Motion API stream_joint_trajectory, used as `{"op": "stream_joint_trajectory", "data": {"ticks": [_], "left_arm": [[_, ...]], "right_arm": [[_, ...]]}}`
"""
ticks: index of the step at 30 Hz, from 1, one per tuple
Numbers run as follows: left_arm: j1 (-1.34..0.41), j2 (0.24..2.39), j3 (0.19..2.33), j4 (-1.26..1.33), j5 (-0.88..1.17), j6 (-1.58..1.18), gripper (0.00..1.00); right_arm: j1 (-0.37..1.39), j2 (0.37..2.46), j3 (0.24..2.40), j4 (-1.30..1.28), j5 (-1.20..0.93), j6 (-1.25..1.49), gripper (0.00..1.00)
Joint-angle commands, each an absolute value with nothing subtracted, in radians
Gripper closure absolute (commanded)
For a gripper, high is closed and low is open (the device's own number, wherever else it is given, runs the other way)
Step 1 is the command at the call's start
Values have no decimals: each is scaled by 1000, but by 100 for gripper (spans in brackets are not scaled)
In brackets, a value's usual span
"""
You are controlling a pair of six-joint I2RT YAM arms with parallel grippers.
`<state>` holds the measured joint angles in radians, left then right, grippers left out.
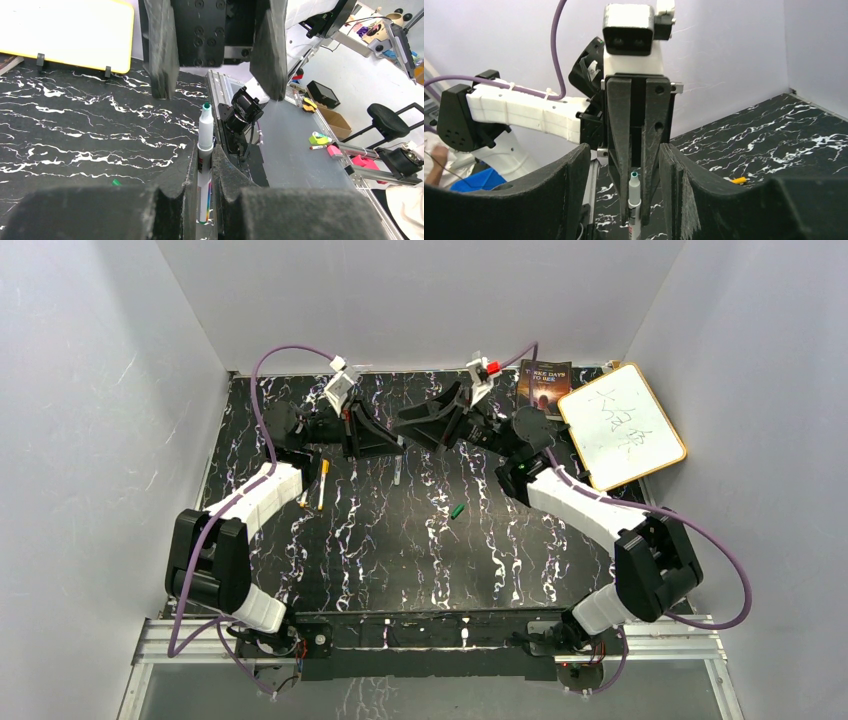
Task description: Insert the pens into the pen caps
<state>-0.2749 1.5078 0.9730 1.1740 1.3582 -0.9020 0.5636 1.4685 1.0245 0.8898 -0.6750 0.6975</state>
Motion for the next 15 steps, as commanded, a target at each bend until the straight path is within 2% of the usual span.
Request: {"op": "stream_joint_trajectory", "data": {"ticks": [1, 6, 11, 15], "left_arm": [[-276, 1492, 1012, 1270, 1344, -936, 100], [-275, 1490, 1017, 1298, 1344, -958, 100], [-273, 1493, 1016, 1297, 1338, -955, 100], [-269, 1494, 1014, 1302, 1332, -956, 100]], "right_arm": [[593, 1481, 1068, 856, -712, 641, 50], [600, 1494, 1075, 831, -721, 626, 55], [601, 1487, 1073, 838, -725, 630, 69], [601, 1479, 1069, 836, -715, 627, 86]]}}
